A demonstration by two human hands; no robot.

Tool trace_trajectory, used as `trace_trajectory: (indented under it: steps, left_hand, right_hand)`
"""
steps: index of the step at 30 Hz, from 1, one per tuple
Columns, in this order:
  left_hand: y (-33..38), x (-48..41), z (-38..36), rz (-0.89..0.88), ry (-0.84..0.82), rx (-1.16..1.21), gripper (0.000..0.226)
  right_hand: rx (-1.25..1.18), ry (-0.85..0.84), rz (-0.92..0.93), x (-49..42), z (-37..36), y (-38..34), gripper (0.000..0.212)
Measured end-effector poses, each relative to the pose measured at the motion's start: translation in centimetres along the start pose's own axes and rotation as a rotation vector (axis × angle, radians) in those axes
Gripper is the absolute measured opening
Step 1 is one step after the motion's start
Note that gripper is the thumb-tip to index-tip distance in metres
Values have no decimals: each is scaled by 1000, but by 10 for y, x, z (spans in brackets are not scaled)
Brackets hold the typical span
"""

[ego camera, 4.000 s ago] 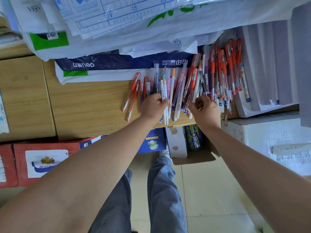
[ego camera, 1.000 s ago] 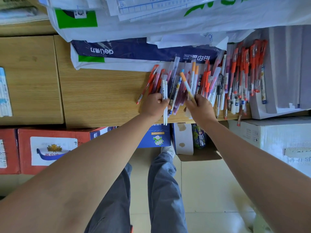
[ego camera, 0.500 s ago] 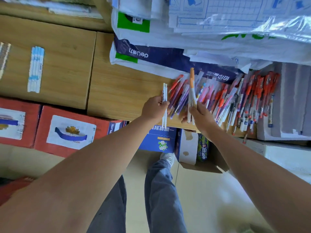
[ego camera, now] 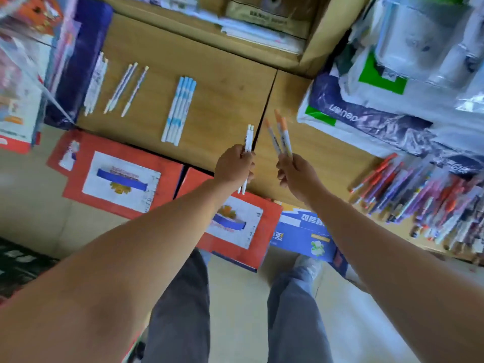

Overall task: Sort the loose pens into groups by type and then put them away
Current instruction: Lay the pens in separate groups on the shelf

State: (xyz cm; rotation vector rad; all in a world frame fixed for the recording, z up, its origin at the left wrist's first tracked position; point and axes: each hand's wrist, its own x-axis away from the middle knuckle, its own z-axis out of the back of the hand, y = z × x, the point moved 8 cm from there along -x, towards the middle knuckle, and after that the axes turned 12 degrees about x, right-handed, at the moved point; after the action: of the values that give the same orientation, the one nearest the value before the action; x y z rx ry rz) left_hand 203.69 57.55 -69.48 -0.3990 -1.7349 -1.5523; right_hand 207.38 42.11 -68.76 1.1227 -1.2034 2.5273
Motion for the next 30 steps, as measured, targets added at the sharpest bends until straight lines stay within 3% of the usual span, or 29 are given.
trace_trajectory:
  steps: [10, 16, 21, 27, 30]
  left_hand:
    - [16, -69, 150, 69, -10, 76, 23]
    - [25, -93, 173, 91, -17, 76, 13]
    - [24, -102, 180, 125, -25, 77, 11]
    - [31, -110, 188, 104, -17, -2, 15]
    - [33, -115, 191, 75, -25, -59, 14]
  right_hand:
    - [188, 120, -142, -65, -122, -79, 33]
    - [599, 254, -208, -79, -127, -91, 33]
    - [608, 265, -150, -82, -127, -99, 26]
    - [654, 298, -75, -89, -125, -117, 48]
    - [658, 286, -90, -91, -130, -120, 47]
